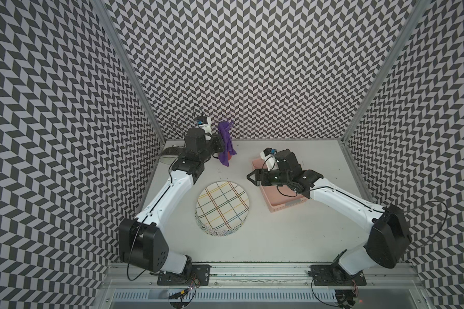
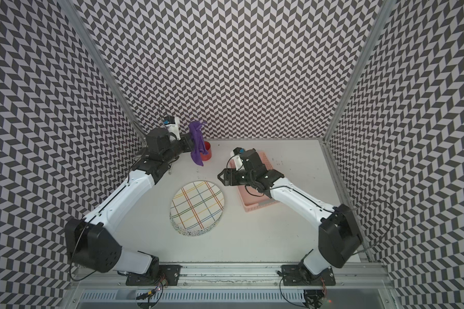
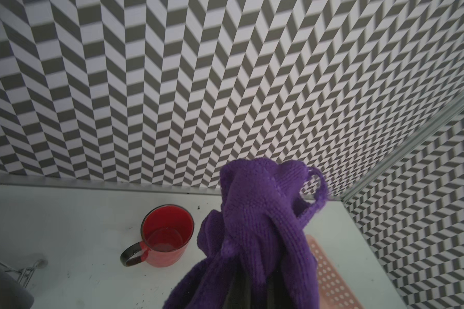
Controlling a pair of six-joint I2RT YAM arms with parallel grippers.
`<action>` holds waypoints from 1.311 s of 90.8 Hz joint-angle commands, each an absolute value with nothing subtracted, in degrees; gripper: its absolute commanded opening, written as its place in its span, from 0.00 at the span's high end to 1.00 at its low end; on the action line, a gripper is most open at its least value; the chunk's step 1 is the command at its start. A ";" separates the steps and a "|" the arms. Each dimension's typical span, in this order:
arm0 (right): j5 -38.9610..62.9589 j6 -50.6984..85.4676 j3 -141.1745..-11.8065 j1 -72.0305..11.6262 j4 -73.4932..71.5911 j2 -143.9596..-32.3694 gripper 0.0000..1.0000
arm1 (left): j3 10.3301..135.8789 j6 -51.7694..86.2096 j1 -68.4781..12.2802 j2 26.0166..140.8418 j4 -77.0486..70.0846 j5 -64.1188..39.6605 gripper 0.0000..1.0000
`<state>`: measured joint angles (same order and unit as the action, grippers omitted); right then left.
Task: Wipe the wet plate dry
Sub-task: Place the towel at the center of the board, then reset both arms
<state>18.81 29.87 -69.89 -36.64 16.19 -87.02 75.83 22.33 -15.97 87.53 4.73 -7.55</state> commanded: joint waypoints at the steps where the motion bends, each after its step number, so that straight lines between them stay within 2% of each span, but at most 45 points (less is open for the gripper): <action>1: 18.02 31.42 -67.11 -33.55 11.48 -83.57 0.27 | 81.90 18.72 -16.00 95.37 8.61 -5.48 0.63; 13: 17.96 31.93 -63.15 -27.75 8.98 -77.76 0.27 | 79.81 21.72 -16.06 97.58 8.67 -5.22 0.12; 19: 15.93 31.95 -60.92 -25.15 7.43 -74.59 0.27 | 77.58 22.30 -16.08 95.74 6.32 -5.34 0.01; 32: 9.49 29.42 -56.83 -19.11 5.35 -67.69 0.23 | 77.24 21.99 -16.08 90.13 7.13 -4.44 0.00; 42: -3.06 25.43 -51.56 -15.84 4.11 -62.33 0.13 | 71.83 21.03 -15.95 79.55 2.87 0.41 0.00; 52: -17.97 20.44 -40.45 -13.92 -4.40 -56.75 0.01 | 58.34 18.46 -15.20 67.73 -7.14 12.37 0.00; 58: -24.43 16.83 -31.40 -12.65 -16.05 -54.92 0.00 | 47.46 15.82 -14.25 61.58 -16.59 18.99 0.00; 66: -26.14 9.01 -21.45 -10.46 -34.14 -56.34 0.00 | 33.30 12.66 -13.69 55.22 -28.02 25.70 0.00; 74: -26.84 3.59 -20.11 -7.99 -43.60 -63.86 0.01 | 20.63 7.77 -12.06 52.04 -40.21 24.73 0.03; 88: -23.05 -1.67 -23.92 -4.57 -51.43 -79.83 0.00 | 11.93 8.67 -7.55 55.35 -43.26 24.81 0.03; 93: -26.52 1.29 -27.39 -4.21 -44.73 -84.65 0.00 | 9.93 5.48 -6.73 58.04 -48.23 24.47 0.04; 97: -28.05 1.37 -25.38 -3.66 -51.43 -87.70 0.00 | 9.92 2.66 -5.95 60.89 -51.52 23.33 0.04; 103: -25.42 2.41 -26.06 -3.20 -46.59 -85.81 0.00 | 12.10 1.98 -4.34 66.10 -51.88 21.51 0.04; 111: -20.74 0.40 -17.60 -2.77 -60.71 -82.35 0.00 | 13.97 1.51 -2.87 72.74 -56.51 18.30 0.04; 119: -11.44 -1.88 -13.37 -2.12 -63.73 -77.49 0.00 | 16.17 2.51 -1.85 79.72 -59.97 13.91 0.05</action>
